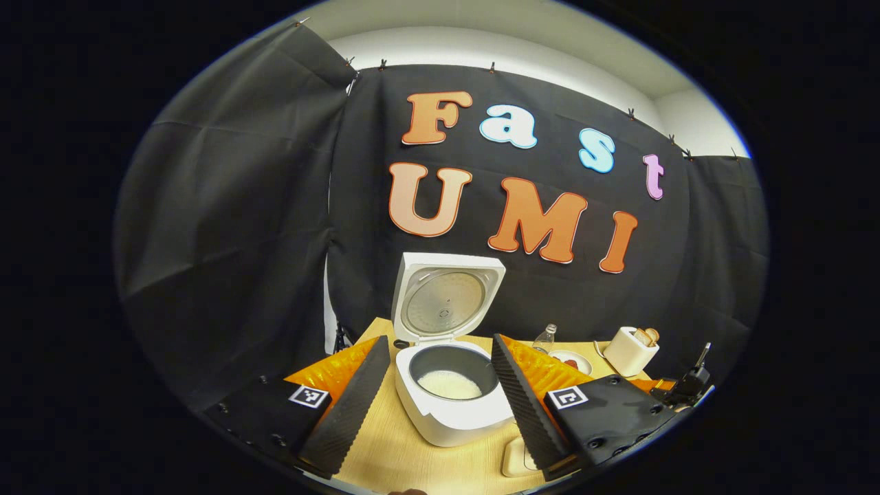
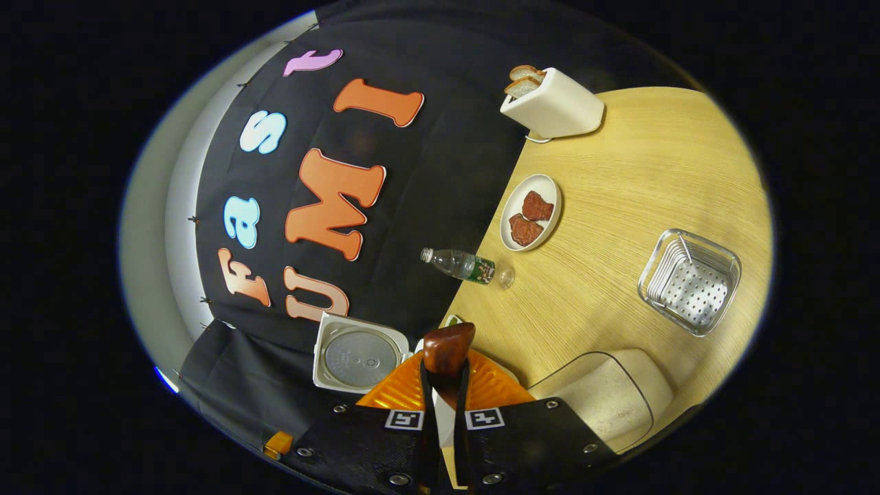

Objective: Close the left gripper, press the button to open the rice cooker; take a wooden spoon from the chopstick holder with the right hand, scoop a spoonful of rice and pour it into the rice cooker, then put the wooden spoon back into the chopstick holder.

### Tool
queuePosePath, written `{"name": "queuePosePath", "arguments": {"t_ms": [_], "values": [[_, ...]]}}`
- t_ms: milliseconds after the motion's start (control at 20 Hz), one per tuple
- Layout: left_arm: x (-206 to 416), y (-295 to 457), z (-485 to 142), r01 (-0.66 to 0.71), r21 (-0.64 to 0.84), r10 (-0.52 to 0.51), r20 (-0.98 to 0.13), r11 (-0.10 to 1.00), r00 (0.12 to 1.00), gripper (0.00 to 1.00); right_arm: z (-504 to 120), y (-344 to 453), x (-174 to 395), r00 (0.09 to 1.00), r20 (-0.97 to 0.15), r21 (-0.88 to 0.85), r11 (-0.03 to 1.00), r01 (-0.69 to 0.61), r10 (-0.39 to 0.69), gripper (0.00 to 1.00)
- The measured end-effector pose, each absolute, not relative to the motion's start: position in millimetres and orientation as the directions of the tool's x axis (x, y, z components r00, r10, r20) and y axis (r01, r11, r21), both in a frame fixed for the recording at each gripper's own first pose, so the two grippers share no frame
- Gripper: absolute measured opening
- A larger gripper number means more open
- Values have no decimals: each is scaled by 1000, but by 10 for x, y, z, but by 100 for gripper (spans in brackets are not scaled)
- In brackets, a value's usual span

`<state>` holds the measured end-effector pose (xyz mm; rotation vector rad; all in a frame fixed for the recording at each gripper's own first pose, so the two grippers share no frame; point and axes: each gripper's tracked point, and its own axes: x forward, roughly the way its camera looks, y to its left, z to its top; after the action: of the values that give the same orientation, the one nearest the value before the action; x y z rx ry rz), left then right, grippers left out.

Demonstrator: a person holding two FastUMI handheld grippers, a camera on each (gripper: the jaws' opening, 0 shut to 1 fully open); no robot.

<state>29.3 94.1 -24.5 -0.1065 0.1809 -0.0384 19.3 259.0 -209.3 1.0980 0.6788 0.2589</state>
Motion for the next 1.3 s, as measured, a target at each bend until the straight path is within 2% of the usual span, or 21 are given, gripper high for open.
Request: {"name": "queuePosePath", "arguments": {"t_ms": [300,650,750,800,1150,1300], "values": [[329,880,-217,39,-98,-56,-171,994,984,100,-1712,2740,459,771,-325,915,387,111,547,8],[340,927,-80,19,-53,-26,-129,998,991,100,-1383,2910,804,784,-291,926,368,86,548,8],[355,891,-93,25,-62,-33,-132,998,991,97,-1294,3027,914,784,-284,924,377,68,553,7],[354,863,-120,28,-64,-37,-138,998,990,100,-1245,3090,969,783,-280,922,383,58,556,7],[376,761,-206,41,-58,-49,-153,997,987,100,-857,3655,1252,774,-227,919,394,-32,591,8],[381,778,-247,37,-61,-47,-166,997,985,100,-779,3879,1322,769,-223,898,433,-76,599,7]]}}
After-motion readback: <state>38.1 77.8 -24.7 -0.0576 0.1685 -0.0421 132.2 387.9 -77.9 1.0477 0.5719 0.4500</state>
